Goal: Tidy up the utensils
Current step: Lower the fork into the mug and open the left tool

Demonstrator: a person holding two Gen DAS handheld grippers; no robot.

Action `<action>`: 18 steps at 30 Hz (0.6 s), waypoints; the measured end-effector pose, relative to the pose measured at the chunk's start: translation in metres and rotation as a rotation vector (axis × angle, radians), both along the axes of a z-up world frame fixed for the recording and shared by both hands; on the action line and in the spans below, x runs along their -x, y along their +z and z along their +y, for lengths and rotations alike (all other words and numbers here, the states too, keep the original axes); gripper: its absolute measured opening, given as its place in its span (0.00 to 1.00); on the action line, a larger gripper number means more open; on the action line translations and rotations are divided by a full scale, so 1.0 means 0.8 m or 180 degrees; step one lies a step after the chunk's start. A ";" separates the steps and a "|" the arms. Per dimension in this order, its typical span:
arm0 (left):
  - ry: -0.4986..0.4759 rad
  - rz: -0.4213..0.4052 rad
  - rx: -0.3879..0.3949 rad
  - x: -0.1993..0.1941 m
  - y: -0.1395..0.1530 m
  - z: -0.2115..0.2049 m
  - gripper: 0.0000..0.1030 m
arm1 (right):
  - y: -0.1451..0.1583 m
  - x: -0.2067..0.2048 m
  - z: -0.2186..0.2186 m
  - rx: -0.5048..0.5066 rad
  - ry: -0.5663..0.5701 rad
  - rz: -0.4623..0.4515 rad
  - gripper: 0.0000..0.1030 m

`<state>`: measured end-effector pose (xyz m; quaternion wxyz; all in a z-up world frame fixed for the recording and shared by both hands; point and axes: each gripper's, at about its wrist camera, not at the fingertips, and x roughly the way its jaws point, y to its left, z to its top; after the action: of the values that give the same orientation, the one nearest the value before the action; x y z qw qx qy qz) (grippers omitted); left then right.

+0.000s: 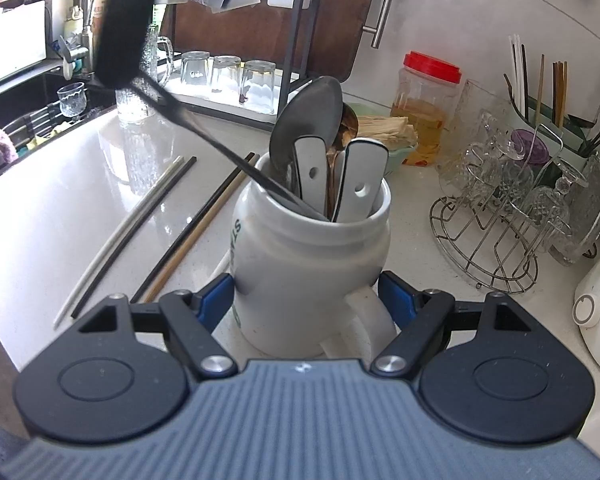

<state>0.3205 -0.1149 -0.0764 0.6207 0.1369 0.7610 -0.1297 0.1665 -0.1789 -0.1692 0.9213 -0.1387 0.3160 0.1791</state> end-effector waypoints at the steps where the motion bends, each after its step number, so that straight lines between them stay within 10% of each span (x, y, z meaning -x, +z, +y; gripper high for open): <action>1: -0.0018 -0.0019 0.0005 -0.003 0.000 -0.004 0.01 | 0.000 0.000 0.000 0.0000 -0.0005 -0.0001 0.79; 18: -0.0246 -0.0158 0.0055 -0.010 -0.023 -0.038 0.02 | -0.002 -0.001 0.008 0.0011 -0.0107 -0.0034 0.79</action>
<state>0.3282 -0.1454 -0.0949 0.6351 0.1640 0.7384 -0.1567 0.1674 -0.1723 -0.1711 0.9256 -0.1358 0.3138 0.1623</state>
